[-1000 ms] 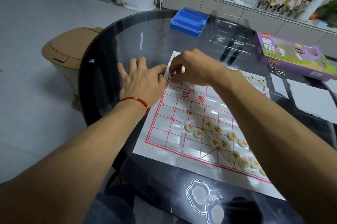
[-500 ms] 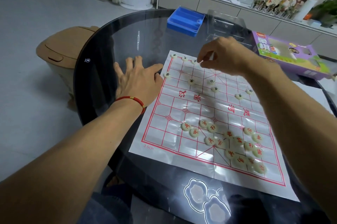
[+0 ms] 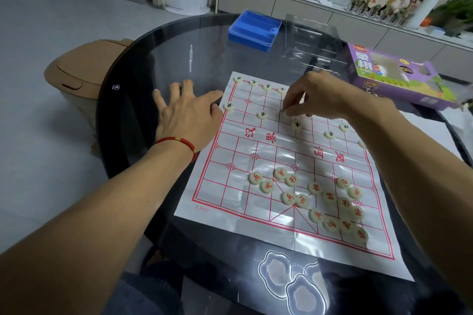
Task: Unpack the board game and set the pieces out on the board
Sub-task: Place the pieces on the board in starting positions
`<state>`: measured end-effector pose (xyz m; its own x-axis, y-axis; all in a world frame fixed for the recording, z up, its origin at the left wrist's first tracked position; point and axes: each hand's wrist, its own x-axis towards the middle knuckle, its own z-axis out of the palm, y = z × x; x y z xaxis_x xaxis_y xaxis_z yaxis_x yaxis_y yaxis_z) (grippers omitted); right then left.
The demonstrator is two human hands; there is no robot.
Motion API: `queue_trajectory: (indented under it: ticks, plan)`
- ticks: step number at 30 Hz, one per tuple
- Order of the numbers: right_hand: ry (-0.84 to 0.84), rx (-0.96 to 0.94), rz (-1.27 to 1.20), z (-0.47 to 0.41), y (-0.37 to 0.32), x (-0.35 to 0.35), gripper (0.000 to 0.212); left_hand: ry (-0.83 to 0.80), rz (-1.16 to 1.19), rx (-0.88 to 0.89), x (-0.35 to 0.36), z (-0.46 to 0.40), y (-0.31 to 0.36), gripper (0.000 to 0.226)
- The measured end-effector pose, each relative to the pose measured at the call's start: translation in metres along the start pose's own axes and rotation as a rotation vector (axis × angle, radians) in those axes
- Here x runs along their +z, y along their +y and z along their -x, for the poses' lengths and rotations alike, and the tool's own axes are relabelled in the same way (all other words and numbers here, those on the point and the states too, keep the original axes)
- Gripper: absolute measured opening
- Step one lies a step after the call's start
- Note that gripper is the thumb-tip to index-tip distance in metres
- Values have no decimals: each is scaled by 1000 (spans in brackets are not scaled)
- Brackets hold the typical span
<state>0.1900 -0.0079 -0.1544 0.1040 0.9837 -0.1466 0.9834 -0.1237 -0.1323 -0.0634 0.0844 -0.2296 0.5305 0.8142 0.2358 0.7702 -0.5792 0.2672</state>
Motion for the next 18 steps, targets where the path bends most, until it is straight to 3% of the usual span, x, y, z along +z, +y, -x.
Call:
queue_trajectory:
  ticks: [12,16,18]
  plan:
    - [173,-128,-54,-41,-49,15,30,9,-21,-6,2,-2,-1,40]
    - [268,-77,-49,-41,-40,17,24,11,-12,0,2,-1,-1,39]
    - [238,-49,-25,-42,-40,20,21,11,-10,1,2,-1,-1,38]
